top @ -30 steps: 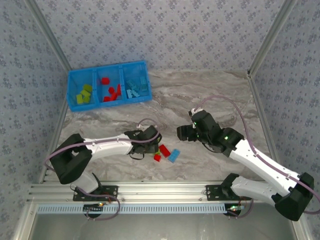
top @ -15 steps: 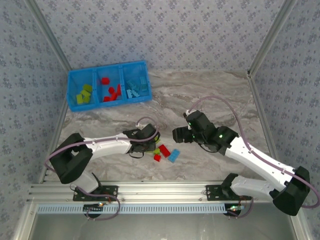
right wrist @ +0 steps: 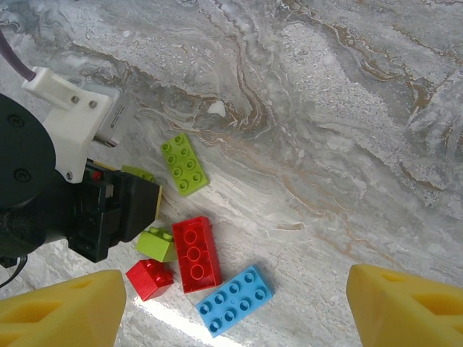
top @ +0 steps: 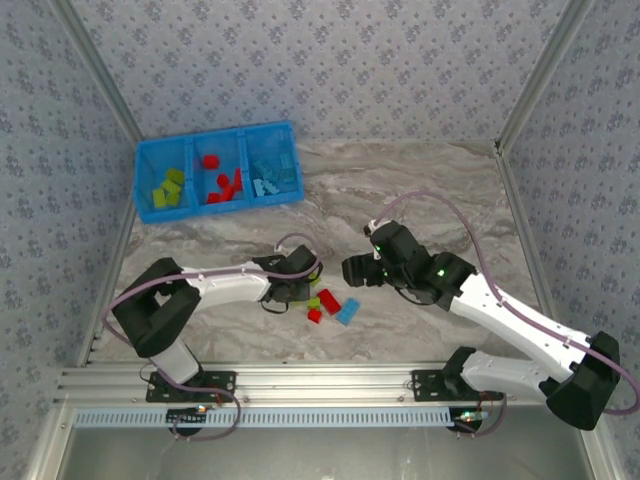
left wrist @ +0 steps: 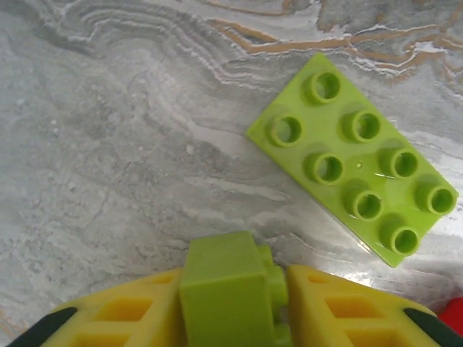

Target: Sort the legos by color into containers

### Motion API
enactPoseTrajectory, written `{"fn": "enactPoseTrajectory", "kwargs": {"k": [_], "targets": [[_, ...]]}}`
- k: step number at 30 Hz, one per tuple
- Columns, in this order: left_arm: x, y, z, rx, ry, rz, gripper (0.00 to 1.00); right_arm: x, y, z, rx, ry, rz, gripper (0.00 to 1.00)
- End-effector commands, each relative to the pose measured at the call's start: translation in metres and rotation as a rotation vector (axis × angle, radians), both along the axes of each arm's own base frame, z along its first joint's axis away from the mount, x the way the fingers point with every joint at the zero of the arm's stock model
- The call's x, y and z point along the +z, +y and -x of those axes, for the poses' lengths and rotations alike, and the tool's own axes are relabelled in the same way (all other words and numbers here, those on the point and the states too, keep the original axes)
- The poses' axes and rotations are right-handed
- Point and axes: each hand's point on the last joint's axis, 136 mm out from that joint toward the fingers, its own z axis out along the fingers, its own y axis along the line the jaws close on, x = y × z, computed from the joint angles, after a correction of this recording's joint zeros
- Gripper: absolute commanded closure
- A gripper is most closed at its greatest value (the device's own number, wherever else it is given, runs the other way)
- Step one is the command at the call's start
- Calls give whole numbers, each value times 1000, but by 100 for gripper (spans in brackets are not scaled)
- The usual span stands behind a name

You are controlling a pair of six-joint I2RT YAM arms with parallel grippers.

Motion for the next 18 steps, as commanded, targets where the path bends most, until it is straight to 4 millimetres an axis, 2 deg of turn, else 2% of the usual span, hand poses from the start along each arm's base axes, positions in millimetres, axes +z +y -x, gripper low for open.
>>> {"fn": "enactPoseTrajectory", "kwargs": {"k": [1,3,5,7,9,12,14,16,18], "targets": [[-9,-3,6,-16,45,7,73,6,1,0,-12,2,-8,18],[6,-4,4,-12,16,37,80,8,2,1,-7,3,-15,18],[33,2,-1,3,-43,58,82,11,7,2,6,3,-33,17],[66,18,-11,33,-127,56,82,12,15,8,50,8,-46,17],[101,41,-27,87,-212,61,82,17,30,15,113,-2,-85,16],[146,95,-64,218,-331,79,82,19,54,26,205,0,-126,15],[172,142,-93,341,-416,43,83,19,65,29,236,-13,-125,15],[189,187,-120,464,-476,13,83,16,70,27,238,-22,-114,15],[196,223,-148,556,-498,-2,84,12,73,25,237,-17,-101,15]]}}
